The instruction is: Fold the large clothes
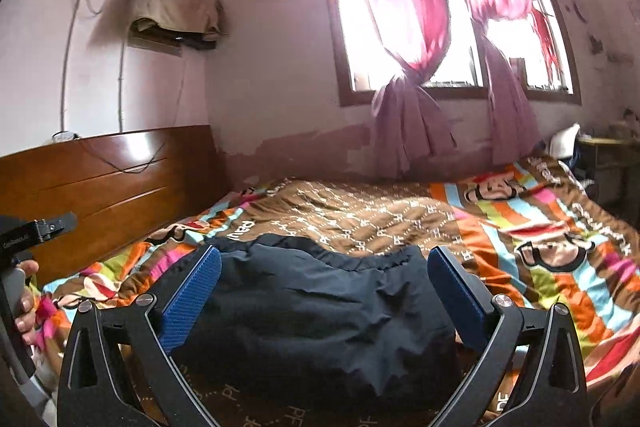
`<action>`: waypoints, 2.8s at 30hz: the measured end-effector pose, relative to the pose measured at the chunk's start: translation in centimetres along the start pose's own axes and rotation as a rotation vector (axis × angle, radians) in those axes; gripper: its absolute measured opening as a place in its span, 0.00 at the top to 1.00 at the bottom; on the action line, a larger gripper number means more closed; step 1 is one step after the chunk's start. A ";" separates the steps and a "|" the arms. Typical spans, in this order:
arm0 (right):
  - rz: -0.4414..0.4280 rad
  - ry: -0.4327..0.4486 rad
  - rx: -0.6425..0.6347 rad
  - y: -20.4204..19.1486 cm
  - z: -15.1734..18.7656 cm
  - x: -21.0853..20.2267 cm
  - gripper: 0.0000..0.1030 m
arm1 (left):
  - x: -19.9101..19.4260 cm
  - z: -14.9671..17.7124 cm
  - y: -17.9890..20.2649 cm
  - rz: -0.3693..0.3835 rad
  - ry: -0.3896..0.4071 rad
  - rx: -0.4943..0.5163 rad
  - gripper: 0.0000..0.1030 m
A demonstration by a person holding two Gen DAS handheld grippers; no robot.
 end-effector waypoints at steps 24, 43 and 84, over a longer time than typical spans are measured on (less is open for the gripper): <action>-0.081 0.010 -0.022 -3.8 1.7 -7.6 0.01 | -8.7 3.2 1.2 -0.039 0.029 0.090 0.00; -0.057 -0.077 -0.032 -4.1 7.9 -9.2 0.01 | -9.8 11.4 1.6 -0.068 -0.017 0.125 0.00; -0.005 -0.194 -0.005 -2.3 15.0 -7.8 0.01 | -8.3 17.1 2.1 -0.089 -0.063 0.146 0.00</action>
Point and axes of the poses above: each gripper's, at about its wrist camera, not at the fingertips, and x roughly the way its jaws point, y to its right, z to its underside, the point moved 2 cm from there along x, roughly the way its jaws point, and after that the axes turned 7 degrees about -z, right-handed, at the moved point
